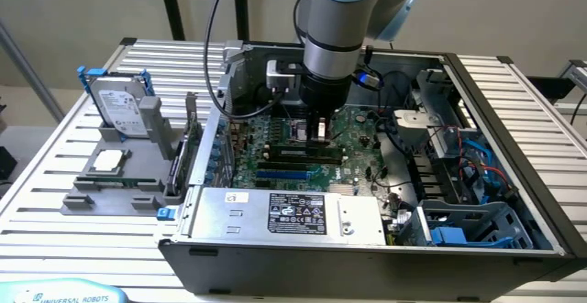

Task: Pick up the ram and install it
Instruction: 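Insert the ram into the slot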

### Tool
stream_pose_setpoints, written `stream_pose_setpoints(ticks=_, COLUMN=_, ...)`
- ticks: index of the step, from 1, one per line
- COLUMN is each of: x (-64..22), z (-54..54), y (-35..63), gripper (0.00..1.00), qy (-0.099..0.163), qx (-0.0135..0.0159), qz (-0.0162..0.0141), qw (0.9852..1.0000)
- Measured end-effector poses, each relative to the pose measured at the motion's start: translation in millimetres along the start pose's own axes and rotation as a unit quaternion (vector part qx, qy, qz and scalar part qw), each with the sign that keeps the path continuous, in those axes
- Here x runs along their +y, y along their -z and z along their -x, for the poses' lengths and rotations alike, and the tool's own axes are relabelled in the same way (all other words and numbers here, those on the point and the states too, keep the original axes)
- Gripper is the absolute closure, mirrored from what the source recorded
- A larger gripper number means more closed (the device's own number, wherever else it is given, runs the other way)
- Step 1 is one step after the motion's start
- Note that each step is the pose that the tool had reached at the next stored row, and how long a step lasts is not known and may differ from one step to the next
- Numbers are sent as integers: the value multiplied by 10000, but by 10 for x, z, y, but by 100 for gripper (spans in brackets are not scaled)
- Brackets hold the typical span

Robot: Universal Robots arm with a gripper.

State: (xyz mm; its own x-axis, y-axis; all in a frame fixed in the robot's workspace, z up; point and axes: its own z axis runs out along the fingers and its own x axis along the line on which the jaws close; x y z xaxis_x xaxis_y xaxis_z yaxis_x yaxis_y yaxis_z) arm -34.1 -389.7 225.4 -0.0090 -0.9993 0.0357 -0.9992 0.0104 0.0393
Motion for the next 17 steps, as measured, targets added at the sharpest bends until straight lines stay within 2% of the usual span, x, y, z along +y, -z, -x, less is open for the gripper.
stream_pose_setpoints(ticks=11, x=-3, z=2, y=-38, gripper=85, qy=1, qx=0, qz=-1, qw=10000)
stream_pose_setpoints(ticks=12, x=-2, z=1, y=-26, gripper=78, qy=1, qx=0, qz=-1, qw=10000)
stream_pose_setpoints(ticks=17, x=6, z=-4, y=127, gripper=78, qy=1, qx=-4, qz=-1, qw=10000)
